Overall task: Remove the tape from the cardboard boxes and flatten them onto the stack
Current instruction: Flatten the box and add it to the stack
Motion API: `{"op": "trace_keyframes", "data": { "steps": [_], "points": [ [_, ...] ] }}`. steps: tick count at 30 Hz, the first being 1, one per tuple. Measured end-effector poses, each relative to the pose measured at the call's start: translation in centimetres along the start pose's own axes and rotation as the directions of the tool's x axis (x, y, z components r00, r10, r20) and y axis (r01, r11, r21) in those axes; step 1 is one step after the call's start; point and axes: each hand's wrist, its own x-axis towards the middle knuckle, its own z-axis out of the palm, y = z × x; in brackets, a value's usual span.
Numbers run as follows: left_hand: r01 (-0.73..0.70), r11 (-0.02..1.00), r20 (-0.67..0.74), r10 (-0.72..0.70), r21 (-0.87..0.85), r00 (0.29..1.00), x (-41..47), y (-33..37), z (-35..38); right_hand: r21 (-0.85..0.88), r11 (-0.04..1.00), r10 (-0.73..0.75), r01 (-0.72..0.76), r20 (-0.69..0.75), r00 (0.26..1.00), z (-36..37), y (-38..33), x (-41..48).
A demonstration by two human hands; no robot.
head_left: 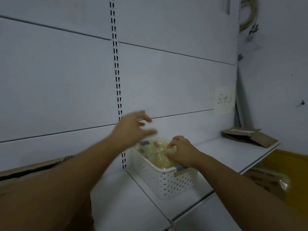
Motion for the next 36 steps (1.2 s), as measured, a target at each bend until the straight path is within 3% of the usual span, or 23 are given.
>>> {"op": "trace_keyframes", "data": {
  "steps": [2, 7, 9, 12, 15, 17, 19, 20, 23, 25, 28, 30, 33, 34, 36],
  "points": [
    [-0.018, 0.999, -0.158, 0.023, 0.032, 0.987, 0.6, 1.0, -3.2, 0.004, 1.000, -0.027, 0.027, -0.054, 0.998, 0.3, -0.2, -0.1],
    [-0.051, 0.943, 0.092, 0.022, 0.329, 0.996, -1.4, -0.2, -6.4, 0.425, 0.900, 0.056, 0.103, -0.345, 0.937, 0.1, 0.1, -0.4],
    [-0.011, 0.929, 0.126, -0.038, 0.371, 0.991, -2.6, -1.5, -7.6, 0.365, 0.924, 0.082, 0.117, -0.485, 0.871, -0.1, -0.5, -0.6],
    [0.069, 0.903, 0.111, -0.127, 0.425, 0.986, -4.2, -3.5, -10.9, 0.096, 0.958, -0.150, 0.270, -0.635, 0.758, -0.1, -4.4, -1.2],
    [0.133, 0.835, 0.128, -0.235, 0.534, 0.963, -6.0, -5.8, -15.1, 0.088, 0.901, -0.338, 0.424, -0.469, 0.816, 0.9, -11.1, -1.5],
    [0.199, 0.765, 0.216, -0.404, 0.612, 0.889, -7.8, -7.3, -17.6, 0.148, 0.860, -0.444, 0.489, -0.258, 0.858, 2.0, -15.7, -2.2],
    [0.281, 0.680, 0.297, -0.602, 0.677, 0.741, -10.0, -8.7, -19.5, 0.072, 0.810, -0.575, 0.581, -0.089, 0.813, 3.7, -19.1, -3.2],
    [0.301, 0.661, 0.304, -0.638, 0.687, 0.708, -11.1, -9.4, -20.0, 0.000, 0.763, -0.646, 0.646, -0.015, 0.763, 4.6, -20.4, -3.7],
    [0.301, 0.680, 0.206, -0.559, 0.669, 0.803, -13.6, -10.5, -21.6, -0.009, 0.660, -0.731, 0.751, 0.223, 0.645, 6.4, -23.3, -4.5],
    [0.380, 0.699, 0.094, -0.537, 0.605, 0.838, -14.5, -10.2, -23.2, 0.038, 0.670, -0.703, 0.742, 0.357, 0.616, 6.6, -24.8, -4.5],
    [0.532, 0.755, 0.010, -0.579, 0.382, 0.815, -15.6, -9.1, -26.5, -0.196, 0.582, -0.677, 0.789, 0.420, 0.604, 6.1, -26.9, -3.9],
    [0.585, 0.800, -0.011, -0.589, 0.133, 0.808, -16.6, -8.3, -28.3, -0.329, 0.495, -0.703, 0.804, 0.392, 0.593, 4.8, -28.5, -3.5],
    [0.577, 0.739, -0.079, -0.636, -0.348, 0.768, -19.3, -8.3, -28.2, -0.481, 0.344, -0.871, 0.806, 0.157, 0.466, 2.1, -30.6, -3.0],
    [0.547, 0.683, -0.073, -0.654, -0.485, 0.753, -20.4, -8.7, -27.5, -0.519, 0.368, -0.899, 0.772, 0.015, 0.439, 1.4, -31.0, -2.5],
    [0.542, 0.592, -0.029, -0.691, -0.597, 0.722, -23.3, -10.1, -24.7, -0.465, 0.566, -0.819, 0.681, -0.220, 0.530, 1.3, -31.9, -2.2]
  ]
}}
